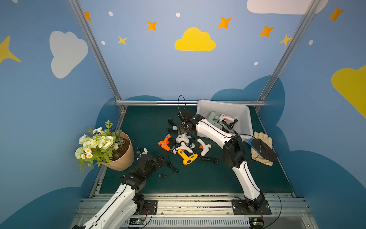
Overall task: Put the hot melt glue gun into the storage box
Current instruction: Pick up the hot melt adhesive gun from the center of the board.
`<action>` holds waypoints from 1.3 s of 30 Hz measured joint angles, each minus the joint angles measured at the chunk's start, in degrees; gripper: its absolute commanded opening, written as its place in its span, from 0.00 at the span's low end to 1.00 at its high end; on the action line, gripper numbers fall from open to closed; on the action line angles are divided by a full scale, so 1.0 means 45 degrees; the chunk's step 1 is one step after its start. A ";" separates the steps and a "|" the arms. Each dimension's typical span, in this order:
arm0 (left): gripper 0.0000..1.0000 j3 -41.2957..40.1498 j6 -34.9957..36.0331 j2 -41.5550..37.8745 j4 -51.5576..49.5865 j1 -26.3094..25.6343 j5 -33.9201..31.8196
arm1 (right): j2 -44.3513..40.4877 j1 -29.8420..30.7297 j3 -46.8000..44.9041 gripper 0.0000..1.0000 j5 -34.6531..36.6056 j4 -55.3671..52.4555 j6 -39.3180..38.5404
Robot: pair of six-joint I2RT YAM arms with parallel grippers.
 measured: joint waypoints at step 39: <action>1.00 0.0000 0.0000 -0.0087 -0.0019 0.0019 -0.0019 | 0.0918 -0.0083 0.0107 0.00 -0.0442 0.0262 -0.0340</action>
